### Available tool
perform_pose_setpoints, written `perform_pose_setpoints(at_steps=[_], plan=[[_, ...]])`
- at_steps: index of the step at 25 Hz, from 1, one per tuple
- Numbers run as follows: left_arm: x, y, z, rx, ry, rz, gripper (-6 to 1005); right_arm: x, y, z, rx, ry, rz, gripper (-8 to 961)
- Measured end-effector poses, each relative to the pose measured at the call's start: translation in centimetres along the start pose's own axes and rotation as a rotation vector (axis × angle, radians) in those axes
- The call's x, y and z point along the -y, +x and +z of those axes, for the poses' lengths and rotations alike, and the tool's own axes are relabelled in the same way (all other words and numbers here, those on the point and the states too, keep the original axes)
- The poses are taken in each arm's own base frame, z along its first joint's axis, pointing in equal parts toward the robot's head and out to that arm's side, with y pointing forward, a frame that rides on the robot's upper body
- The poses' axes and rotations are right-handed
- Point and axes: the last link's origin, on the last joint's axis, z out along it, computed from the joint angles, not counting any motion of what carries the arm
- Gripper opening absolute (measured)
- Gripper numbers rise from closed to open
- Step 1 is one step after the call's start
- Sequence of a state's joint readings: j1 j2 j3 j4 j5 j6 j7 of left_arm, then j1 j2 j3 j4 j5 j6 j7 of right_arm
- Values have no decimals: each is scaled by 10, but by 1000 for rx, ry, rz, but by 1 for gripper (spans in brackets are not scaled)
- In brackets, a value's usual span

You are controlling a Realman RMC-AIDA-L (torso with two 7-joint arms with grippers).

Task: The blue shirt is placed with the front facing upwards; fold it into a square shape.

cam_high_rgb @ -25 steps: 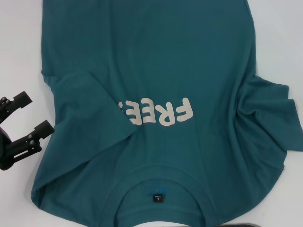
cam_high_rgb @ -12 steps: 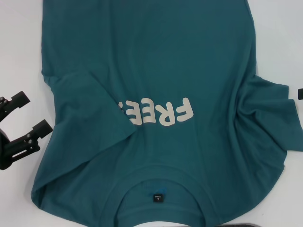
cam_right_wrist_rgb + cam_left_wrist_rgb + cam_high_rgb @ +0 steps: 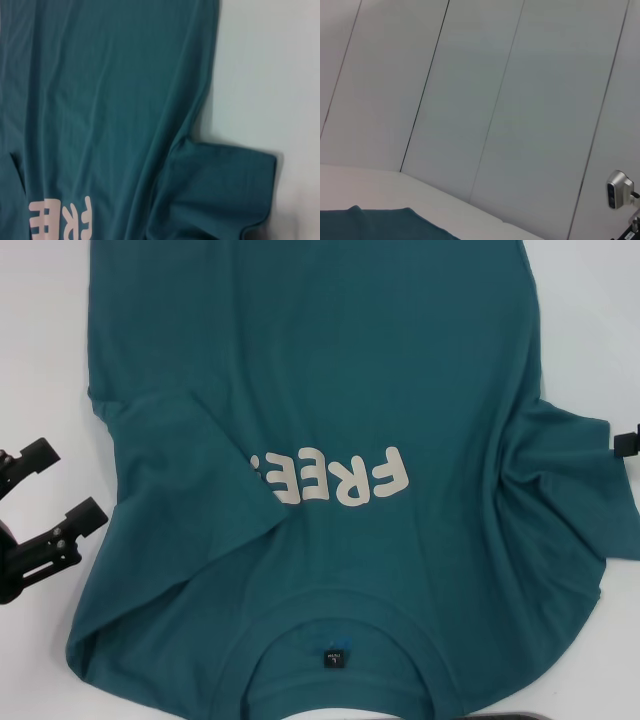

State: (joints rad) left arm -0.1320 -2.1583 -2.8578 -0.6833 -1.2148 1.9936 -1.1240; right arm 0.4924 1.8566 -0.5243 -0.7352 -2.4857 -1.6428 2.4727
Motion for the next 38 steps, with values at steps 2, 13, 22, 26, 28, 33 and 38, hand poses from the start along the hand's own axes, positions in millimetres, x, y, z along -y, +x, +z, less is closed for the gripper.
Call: perform_pose_setpoints(at_steps=[2, 13, 22, 26, 28, 33, 38], plan=[[0, 0, 0, -1, 0, 0, 951, 1, 0, 1, -1, 5, 4, 803], [-2, -1, -1, -2, 2, -3, 952, -1, -1, 9, 10, 10, 1, 803], [-2, -2, -2, -2, 4, -5, 951, -3, -2, 13, 15, 10, -13, 803], [-2, -2, -2, -2, 3, -5, 951, -3, -3, 14, 21, 15, -21, 804], [-2, -2, -2, -3, 2, -5, 951, -3, -4, 14, 25, 17, -23, 804], [-2, -1, -2, -6, 4, -3, 951, -4, -5, 15, 23, 13, -22, 802], [-2, 0, -3, -10, 8, -1, 952, -5, -4, 16, 16, 7, -16, 802]])
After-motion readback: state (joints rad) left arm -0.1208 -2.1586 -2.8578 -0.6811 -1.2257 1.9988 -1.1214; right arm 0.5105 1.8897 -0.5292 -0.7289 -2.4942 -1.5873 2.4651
